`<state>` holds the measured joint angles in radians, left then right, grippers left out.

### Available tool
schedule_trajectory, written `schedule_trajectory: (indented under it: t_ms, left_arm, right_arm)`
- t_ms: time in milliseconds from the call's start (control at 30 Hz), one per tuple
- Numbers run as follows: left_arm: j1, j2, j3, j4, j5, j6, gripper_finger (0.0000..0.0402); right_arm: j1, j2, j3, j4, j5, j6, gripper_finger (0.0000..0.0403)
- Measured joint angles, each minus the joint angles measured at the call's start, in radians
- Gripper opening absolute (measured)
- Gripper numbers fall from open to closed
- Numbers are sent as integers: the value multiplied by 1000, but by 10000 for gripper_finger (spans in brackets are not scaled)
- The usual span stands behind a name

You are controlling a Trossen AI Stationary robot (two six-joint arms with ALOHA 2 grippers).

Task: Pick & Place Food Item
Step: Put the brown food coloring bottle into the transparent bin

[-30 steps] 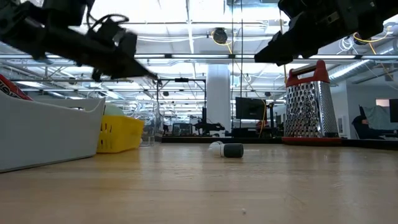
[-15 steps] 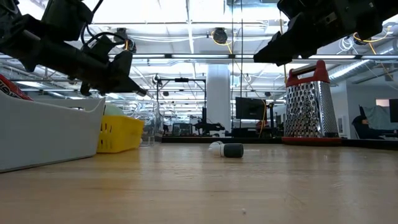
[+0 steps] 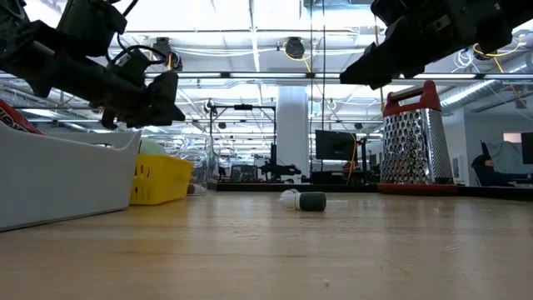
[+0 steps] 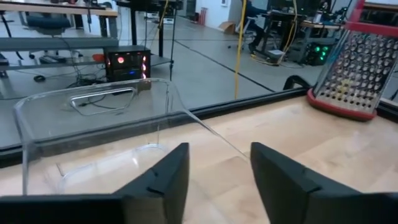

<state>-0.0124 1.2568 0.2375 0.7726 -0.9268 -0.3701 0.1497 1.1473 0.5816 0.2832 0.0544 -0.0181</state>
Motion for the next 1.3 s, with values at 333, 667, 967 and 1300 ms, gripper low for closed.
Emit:
schedule_trajectory:
  t_ms: [333,667,967,1300]
  left_arm:
    - [-36,0,22,100,80,139,222]
    - [-91,0,86,90,82,238,223]
    - [-95,0,86,47,133,185,223]
    - [-95,0,86,30,148,154,223]
  right_arm:
    - [15,70,-11,63,-3,113,127]
    - [110,406,-53,434,68,111,151]
    - [123,614,-16,519,71,201,238]
    - [140,756,57,551,112,215,250]
